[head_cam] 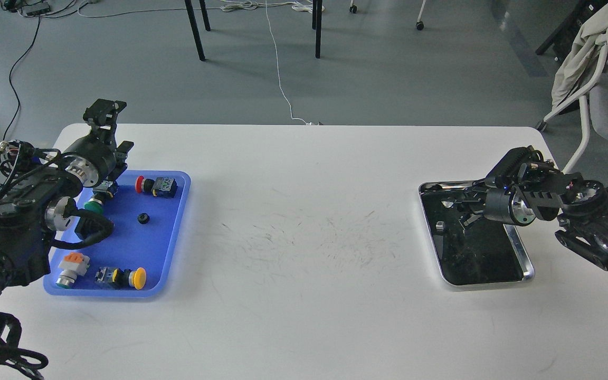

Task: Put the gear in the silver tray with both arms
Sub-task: 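Raise the right gripper up and away from the silver tray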

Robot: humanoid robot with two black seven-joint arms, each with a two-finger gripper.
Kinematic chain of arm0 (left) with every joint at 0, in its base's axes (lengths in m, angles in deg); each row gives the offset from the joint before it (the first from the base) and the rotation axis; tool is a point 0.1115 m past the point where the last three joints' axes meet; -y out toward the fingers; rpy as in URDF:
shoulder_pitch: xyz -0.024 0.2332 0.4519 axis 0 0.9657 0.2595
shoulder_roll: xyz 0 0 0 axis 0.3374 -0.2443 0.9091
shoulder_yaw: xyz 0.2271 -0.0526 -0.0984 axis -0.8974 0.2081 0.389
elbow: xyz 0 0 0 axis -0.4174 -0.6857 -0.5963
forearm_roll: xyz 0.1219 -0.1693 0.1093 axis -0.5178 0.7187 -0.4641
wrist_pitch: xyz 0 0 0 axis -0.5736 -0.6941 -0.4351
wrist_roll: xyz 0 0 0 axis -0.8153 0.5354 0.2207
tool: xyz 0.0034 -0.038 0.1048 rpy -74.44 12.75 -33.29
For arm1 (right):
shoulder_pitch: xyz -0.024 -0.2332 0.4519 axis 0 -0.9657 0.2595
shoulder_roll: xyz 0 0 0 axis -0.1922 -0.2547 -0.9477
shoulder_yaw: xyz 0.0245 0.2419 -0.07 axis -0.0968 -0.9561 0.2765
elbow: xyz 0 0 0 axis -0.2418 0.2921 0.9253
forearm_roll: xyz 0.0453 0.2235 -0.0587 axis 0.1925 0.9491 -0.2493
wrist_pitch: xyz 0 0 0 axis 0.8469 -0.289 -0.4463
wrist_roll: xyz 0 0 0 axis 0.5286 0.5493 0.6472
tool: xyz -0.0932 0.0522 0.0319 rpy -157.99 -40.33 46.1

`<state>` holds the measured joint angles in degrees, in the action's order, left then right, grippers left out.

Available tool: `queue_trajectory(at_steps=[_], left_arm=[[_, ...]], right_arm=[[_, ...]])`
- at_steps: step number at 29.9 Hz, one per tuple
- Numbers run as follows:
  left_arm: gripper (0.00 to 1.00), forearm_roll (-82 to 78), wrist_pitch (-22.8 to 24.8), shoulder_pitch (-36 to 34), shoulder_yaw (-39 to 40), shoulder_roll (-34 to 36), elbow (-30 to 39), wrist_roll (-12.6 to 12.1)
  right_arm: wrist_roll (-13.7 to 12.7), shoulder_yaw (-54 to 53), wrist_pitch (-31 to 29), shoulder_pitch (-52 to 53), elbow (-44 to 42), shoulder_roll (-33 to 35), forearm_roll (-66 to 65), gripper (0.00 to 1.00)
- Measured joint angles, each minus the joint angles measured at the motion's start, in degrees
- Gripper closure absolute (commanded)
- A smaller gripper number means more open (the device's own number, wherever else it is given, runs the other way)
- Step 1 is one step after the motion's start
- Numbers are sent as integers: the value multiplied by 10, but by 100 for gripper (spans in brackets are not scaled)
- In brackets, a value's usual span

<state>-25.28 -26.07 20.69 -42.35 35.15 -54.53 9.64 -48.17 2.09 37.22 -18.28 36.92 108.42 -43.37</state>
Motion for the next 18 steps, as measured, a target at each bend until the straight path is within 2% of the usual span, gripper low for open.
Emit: queue_trajectory(at_steps=[4, 7, 11, 18], left_arm=[[3, 0, 0, 0, 0, 1, 0, 0], [3, 0, 0, 1, 0, 1, 0, 0], [3, 0, 0, 1, -1, 2, 0, 0], [3, 0, 1, 2, -1, 3, 0, 0]], right_arm=[[0, 0, -2, 4, 6, 0, 17, 42], [0, -2, -3, 11, 7, 4, 31, 41], [0, -2, -10, 22, 12, 11, 75, 32], [0, -16, -89, 59, 64, 42, 243, 28]])
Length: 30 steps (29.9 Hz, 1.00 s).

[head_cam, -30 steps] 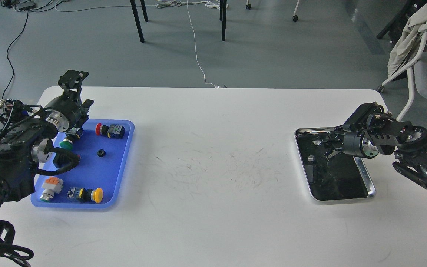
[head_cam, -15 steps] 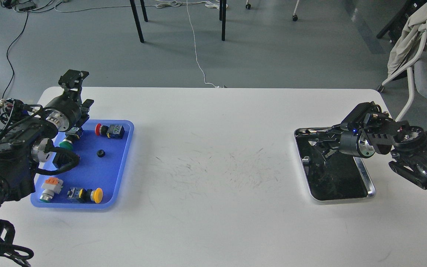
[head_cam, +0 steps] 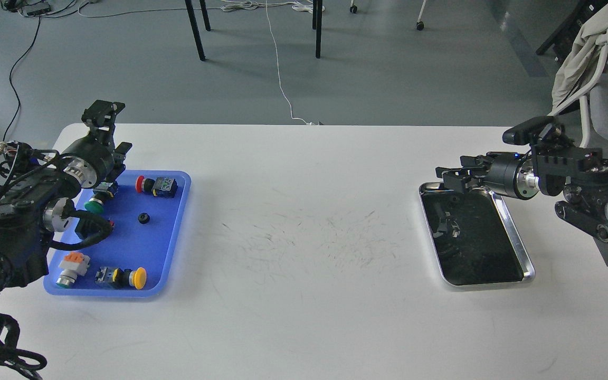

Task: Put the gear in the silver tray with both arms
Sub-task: 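Raise the right gripper up and away from the silver tray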

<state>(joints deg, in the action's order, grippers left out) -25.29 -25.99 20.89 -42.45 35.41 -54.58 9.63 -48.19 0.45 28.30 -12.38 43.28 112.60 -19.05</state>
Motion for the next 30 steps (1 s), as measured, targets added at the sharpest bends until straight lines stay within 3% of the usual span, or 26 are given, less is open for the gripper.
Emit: queue_trajectory(at_steps=[6, 22, 30], left_arm=[[2, 0, 2, 0, 0, 3, 0, 0], [2, -9, 65, 11, -9, 28, 12, 3], [2, -32, 92, 11, -19, 81, 82, 41]], right_arm=[[0, -20, -18, 18, 34, 29, 61, 26], [0, -106, -63, 18, 119, 100, 371, 18], [0, -141, -62, 6, 133, 113, 452, 15]])
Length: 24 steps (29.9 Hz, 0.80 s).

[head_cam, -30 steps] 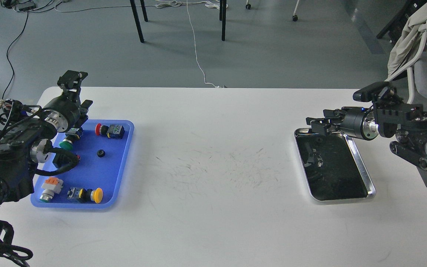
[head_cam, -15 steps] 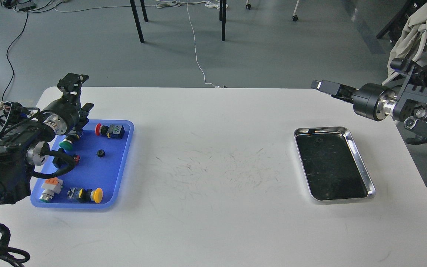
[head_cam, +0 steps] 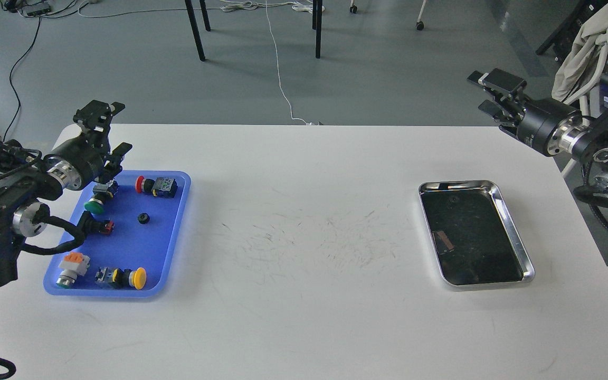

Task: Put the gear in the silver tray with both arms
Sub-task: 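Raise the right gripper up and away from the silver tray, then reach the left gripper down into the blue tray toward a black gear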

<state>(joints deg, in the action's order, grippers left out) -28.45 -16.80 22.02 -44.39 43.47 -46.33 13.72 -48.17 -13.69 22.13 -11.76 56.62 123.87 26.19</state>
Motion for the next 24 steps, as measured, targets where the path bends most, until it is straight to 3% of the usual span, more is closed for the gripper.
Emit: queue_trajectory(at_steps=[7, 15, 24], left_arm=[[2, -74, -1, 1, -5, 83, 180, 25], [2, -243, -60, 2, -6, 143, 355, 31], [2, -318, -86, 11, -13, 192, 419, 34]], right_arm=[[0, -20, 8, -19, 2, -5, 23, 15], [0, -67, 11, -36, 10, -6, 32, 11], [0, -134, 30, -90, 8, -21, 99, 7]])
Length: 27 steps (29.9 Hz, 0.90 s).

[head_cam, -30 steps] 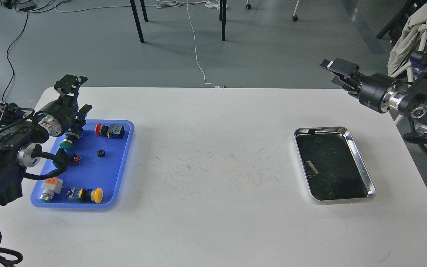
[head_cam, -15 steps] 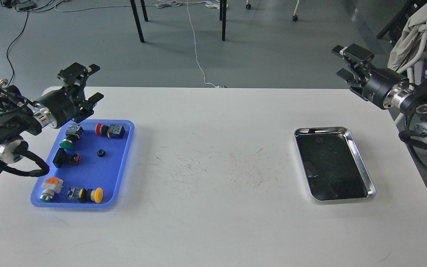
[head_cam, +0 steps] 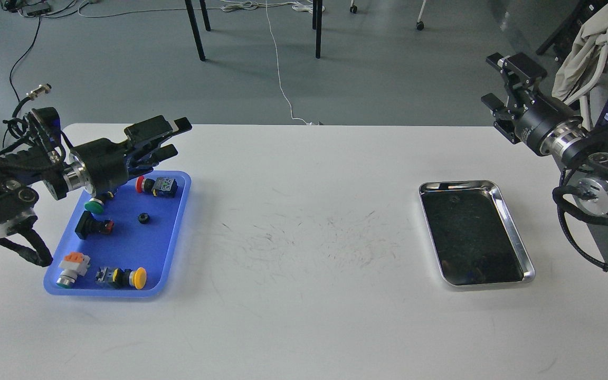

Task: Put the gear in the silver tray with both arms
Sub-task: 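Reach the left gripper down into the blue tray toward a black gear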

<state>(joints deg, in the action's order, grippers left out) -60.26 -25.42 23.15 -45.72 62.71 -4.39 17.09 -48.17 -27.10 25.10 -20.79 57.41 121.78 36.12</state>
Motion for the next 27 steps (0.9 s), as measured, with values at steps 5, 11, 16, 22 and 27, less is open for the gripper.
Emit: queue_trajectory(at_steps=[5, 11, 16, 22, 27], left_arm=[[8, -39, -28, 10, -29, 9, 7, 0], [10, -99, -50, 14, -62, 22, 3, 0], [13, -147, -59, 17, -68, 46, 9, 0], [21, -235, -73, 18, -69, 51, 10, 0], [24, -324, -112, 22, -70, 39, -5, 0]], right_arm=[[0, -36, 14, -25, -4, -18, 5, 7], [0, -75, 26, -47, -4, -37, 5, 7], [0, -79, 41, -55, -3, -47, 4, 4], [0, -79, 46, -57, 0, -51, 4, 5], [0, -86, 49, -57, -4, -59, 4, 4]])
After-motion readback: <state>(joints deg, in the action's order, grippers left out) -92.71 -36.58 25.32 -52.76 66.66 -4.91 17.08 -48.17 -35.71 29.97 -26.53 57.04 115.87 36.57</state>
